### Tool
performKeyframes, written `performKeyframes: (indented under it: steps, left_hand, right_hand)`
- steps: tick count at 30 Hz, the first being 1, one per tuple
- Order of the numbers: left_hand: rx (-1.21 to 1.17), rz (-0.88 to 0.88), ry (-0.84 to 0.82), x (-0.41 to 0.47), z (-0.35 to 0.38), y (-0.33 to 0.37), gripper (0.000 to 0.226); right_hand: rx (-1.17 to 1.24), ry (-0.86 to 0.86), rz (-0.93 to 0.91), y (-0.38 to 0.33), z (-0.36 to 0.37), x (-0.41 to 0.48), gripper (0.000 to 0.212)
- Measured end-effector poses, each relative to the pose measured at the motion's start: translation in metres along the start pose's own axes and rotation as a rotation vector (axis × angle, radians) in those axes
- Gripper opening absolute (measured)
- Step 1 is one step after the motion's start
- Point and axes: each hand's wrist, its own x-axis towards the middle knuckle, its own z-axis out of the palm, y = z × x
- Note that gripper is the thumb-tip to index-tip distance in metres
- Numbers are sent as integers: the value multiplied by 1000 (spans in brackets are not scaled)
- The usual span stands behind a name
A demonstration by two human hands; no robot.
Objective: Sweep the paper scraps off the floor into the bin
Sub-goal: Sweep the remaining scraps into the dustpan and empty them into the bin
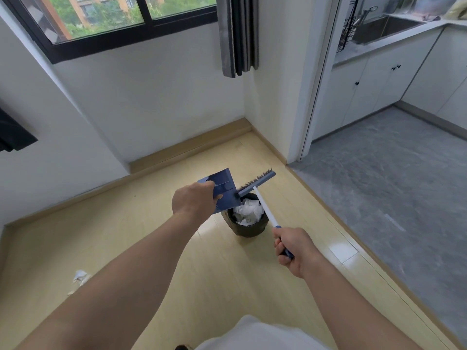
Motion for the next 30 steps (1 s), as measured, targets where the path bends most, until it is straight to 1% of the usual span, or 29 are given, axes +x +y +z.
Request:
performKeyframes:
  steps: [3,6,10,14,19,21,25,30]
  left_hand:
    - [-9,-16,3,-6,1,-15,20]
    - [-71,-97,15,-9,1,-37,22]
    - [-221,-292,54,-19,2,-89,31]
    - [-381,-490,81,-40,7,-151,32]
    - [-625,-793,106,-80,22,-230,36]
    - [-671,-897,94,-101,31,-263,38]
    - [-691,-1068,37,-148,54,-324,41]
    - [-696,-1153,-55,-194,77,-372,38]
  right_hand:
    - [-30,-1,-23,-2,15,-5,15]
    - [-102,19,-54,0,33,-8,12]
    - [-179,10,-96,6,70,-13,13]
    - [-263,-9,-113,13,120,-18,16]
    - [-357,-39,-120,33,187,-22,13]
    - [-398,-53,-111,46,217,-18,15]
    - [-512,-46,-58,77,278,-9,15]
    - [-621,-50,29,118,336,2,8]
